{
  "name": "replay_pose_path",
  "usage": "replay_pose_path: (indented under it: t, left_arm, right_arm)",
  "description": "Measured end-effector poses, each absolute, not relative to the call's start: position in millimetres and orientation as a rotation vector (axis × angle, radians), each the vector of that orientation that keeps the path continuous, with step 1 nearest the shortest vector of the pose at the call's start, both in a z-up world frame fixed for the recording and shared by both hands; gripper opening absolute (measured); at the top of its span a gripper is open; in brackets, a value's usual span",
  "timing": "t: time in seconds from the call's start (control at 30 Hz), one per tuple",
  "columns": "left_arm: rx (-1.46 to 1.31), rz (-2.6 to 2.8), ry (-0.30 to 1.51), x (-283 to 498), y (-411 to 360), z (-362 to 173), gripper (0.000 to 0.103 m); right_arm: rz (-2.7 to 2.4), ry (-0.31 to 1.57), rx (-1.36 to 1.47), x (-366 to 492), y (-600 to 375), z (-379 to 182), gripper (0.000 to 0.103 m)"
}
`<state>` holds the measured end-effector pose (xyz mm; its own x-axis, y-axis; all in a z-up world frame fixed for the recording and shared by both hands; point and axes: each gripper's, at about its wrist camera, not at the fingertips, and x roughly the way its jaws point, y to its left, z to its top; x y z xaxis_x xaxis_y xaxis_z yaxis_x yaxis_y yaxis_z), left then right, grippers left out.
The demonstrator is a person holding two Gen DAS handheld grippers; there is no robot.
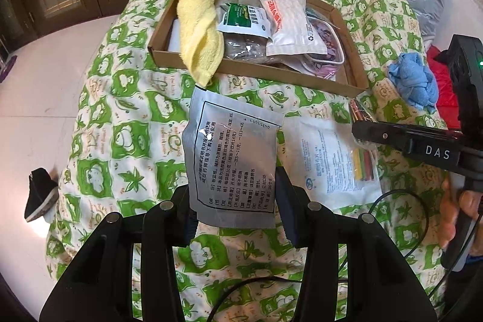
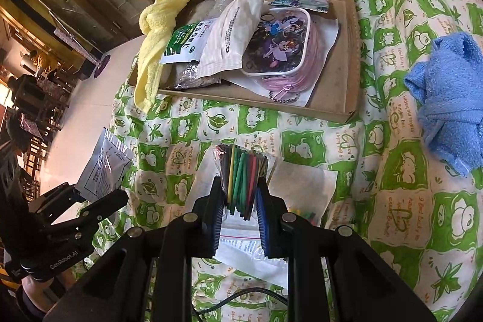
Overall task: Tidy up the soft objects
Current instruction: 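Lift the white packet and coloured sticks with both tools, then carry the white packet and coloured sticks over the box and lower them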
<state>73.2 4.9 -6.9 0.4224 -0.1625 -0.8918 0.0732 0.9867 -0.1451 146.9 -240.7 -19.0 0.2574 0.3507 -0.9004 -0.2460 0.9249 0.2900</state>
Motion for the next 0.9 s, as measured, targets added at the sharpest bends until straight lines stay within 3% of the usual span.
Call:
replay_pose_path:
  t: [0.9]
  left_arm:
    - [0.016,-0.151,1.149,115,-7,8,0.044]
  right_arm:
    - [0.364,1.197,0.015,190,-252,2,0.019]
